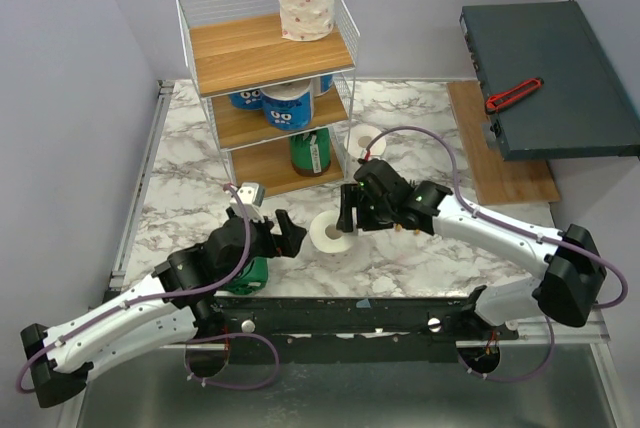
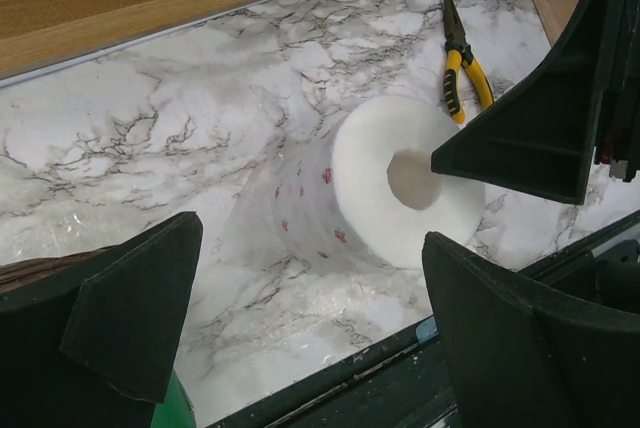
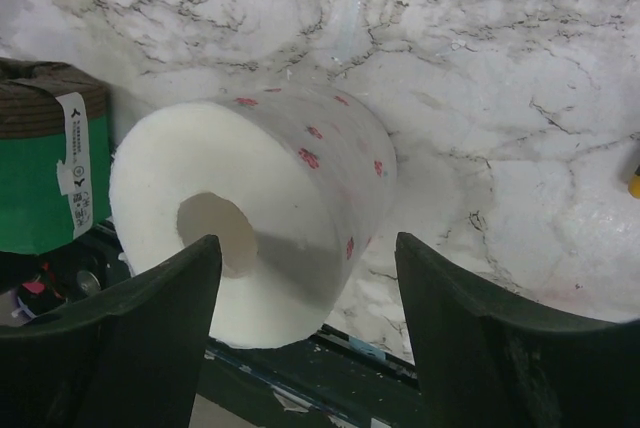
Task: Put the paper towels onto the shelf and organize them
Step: Adjust the paper towel at the center of the board, then pick up the paper towel from the center of the board.
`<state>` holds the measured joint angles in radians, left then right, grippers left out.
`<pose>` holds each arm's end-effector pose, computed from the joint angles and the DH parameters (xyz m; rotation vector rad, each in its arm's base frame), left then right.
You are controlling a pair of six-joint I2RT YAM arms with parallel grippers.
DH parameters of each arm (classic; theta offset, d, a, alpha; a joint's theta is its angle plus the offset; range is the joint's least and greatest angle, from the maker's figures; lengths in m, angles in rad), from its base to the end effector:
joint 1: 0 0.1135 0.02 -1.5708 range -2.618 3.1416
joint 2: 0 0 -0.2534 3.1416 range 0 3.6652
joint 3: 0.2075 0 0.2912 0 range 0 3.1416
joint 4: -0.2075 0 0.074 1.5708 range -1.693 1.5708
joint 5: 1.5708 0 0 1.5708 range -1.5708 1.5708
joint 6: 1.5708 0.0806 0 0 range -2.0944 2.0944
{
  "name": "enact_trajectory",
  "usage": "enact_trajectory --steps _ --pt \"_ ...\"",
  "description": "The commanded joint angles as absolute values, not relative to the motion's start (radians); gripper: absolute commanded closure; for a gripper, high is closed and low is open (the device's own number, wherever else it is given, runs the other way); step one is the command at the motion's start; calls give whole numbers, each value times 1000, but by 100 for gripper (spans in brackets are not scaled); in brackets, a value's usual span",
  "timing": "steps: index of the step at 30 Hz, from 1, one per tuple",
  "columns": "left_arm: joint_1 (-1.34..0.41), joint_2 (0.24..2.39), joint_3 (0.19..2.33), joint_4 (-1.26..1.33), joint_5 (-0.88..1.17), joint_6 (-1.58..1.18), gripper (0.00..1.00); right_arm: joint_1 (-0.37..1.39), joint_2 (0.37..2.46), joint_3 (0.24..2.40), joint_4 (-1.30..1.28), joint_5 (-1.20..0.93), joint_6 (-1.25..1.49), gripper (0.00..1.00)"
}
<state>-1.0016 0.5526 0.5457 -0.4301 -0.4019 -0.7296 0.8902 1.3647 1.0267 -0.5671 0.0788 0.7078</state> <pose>0.1472 -0.1716 0.2418 0.0144 2.0431 -0.7147 0.2266 0.2697 0.2022 -0.1988 2.5580 0.5651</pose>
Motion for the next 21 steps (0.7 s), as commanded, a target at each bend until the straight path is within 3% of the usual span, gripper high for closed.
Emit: enact_trajectory --steps 1,16,21 --pt "-1000 567 579 -433 -366 -715 3 907 1394 1067 -607 58 676 28" --pt "-1000 575 565 -428 -357 -725 3 964 1473 1122 -656 126 658 41" --pt "-1000 574 554 -423 -353 -733 3 968 1481 1135 -668 136 657 51"
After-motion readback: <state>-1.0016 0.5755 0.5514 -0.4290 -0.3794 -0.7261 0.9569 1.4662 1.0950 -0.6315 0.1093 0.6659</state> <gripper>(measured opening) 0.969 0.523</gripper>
